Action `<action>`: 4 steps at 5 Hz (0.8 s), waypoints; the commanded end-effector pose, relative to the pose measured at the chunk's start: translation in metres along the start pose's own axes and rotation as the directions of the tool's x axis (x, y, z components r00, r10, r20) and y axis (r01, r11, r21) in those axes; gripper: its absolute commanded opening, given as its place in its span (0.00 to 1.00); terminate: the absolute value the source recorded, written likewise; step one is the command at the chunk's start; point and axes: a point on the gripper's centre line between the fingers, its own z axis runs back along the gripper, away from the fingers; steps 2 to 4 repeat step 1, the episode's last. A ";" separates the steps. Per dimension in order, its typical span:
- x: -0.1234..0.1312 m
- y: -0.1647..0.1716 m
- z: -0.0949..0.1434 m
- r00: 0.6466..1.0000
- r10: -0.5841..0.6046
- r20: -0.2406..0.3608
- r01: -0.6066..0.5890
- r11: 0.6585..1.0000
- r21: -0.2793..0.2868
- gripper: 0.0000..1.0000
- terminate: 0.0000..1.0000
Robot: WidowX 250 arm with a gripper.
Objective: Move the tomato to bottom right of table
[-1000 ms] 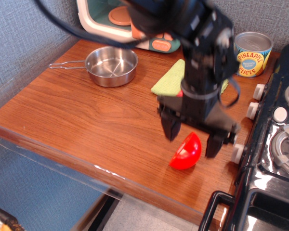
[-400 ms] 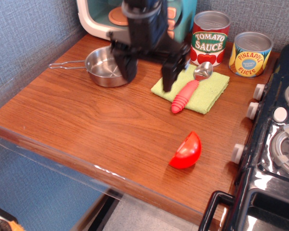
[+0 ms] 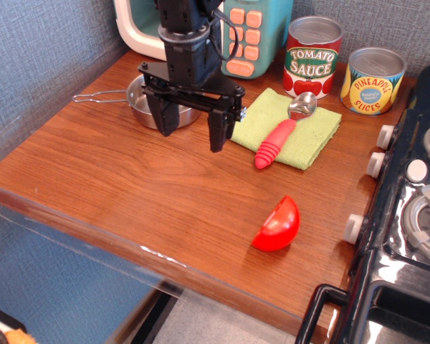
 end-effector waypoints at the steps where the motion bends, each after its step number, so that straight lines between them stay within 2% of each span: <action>1: -0.004 0.014 0.018 1.000 -0.002 0.026 0.001 1.000 0.021 1.00 1.00; 4: -0.004 0.014 0.018 1.000 -0.002 0.026 0.001 1.000 0.021 1.00 1.00</action>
